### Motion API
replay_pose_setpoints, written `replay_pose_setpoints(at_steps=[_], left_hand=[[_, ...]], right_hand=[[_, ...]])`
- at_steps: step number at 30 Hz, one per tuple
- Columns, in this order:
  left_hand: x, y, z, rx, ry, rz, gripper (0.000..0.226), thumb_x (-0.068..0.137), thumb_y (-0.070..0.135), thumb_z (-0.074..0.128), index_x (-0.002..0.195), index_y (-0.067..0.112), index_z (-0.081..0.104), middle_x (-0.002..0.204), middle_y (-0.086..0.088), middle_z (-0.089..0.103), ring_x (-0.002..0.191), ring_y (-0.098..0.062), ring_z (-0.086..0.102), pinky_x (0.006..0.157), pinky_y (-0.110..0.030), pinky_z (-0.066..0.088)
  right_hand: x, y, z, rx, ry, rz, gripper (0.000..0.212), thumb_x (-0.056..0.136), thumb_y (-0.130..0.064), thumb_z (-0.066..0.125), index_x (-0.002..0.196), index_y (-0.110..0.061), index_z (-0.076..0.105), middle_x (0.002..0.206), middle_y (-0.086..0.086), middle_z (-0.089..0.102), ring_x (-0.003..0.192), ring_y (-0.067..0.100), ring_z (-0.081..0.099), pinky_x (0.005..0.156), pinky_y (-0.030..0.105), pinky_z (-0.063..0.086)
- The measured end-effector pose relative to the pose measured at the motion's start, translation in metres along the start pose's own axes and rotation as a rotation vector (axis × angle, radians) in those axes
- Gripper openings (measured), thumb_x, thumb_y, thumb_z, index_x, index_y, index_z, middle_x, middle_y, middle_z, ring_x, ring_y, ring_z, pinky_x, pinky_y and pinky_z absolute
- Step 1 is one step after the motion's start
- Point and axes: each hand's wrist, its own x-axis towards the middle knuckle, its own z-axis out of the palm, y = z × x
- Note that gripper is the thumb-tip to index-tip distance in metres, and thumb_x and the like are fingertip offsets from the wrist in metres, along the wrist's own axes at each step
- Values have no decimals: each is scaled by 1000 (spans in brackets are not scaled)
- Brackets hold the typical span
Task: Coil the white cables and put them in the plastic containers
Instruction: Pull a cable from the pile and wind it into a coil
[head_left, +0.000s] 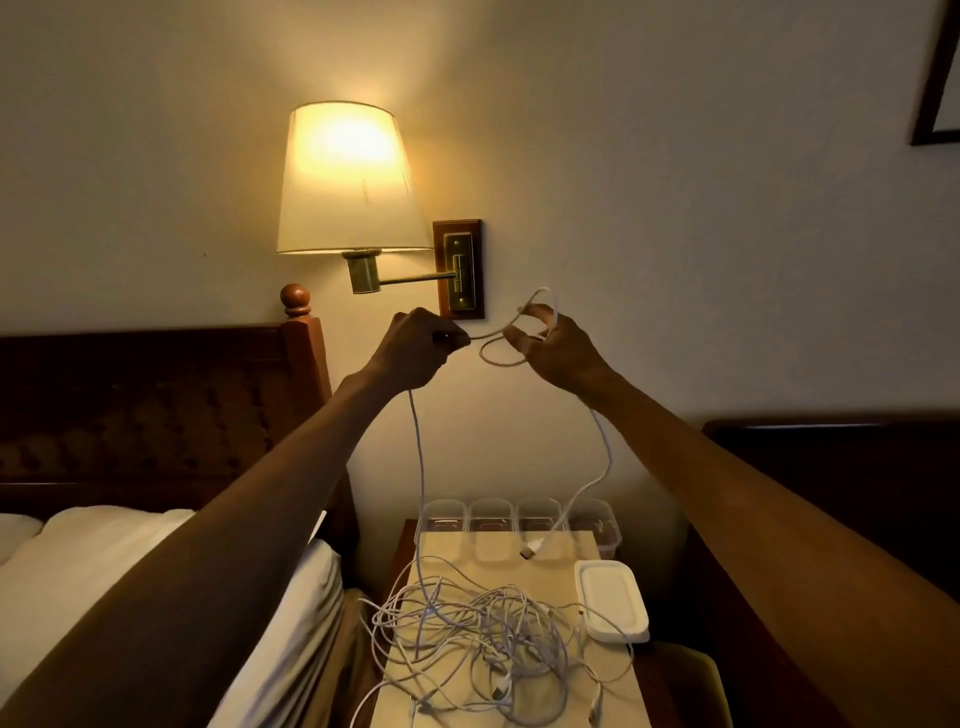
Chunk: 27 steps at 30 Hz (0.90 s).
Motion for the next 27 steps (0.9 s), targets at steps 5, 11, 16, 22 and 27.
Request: replay_pose_setpoints(at_steps=[5,11,16,22,27], left_hand=[[-7,3,2,-48,-73,127,16,95,16,62,105,14,75,74,13,65,68,6,61,66,-4,43],[-13,6,2,-233,-121,112,12,92,15,65,99,9,72,78,6,69,66,-1,65,63,-11,50],[-22,-9,9,-252,-280,-79,10,92,7,63,98,10,70,89,-3,70,83,-13,69,80,-29,57],[-46,-36,32,-114,-501,-275,15,96,4,52,98,17,59,97,-4,62,91,-19,61,78,-27,51],[-37,-38,10,-443,-74,-372,11,98,3,49,101,12,54,90,-13,58,72,-26,66,59,-28,56]], right_hand=[[5,18,3,138,19,51,36,96,-37,57,124,-15,57,120,16,63,68,4,49,49,9,41],[4,29,-4,241,200,26,29,93,-28,63,108,-5,70,97,9,74,92,18,68,73,18,45],[21,32,-27,227,509,91,26,95,-30,60,97,-8,74,92,8,75,93,21,69,86,33,53],[24,42,-49,89,692,205,33,95,-38,58,101,-9,71,102,10,73,98,25,68,82,34,51],[6,67,-41,-144,367,269,31,90,-37,67,103,-9,72,107,13,71,102,32,65,81,34,49]])
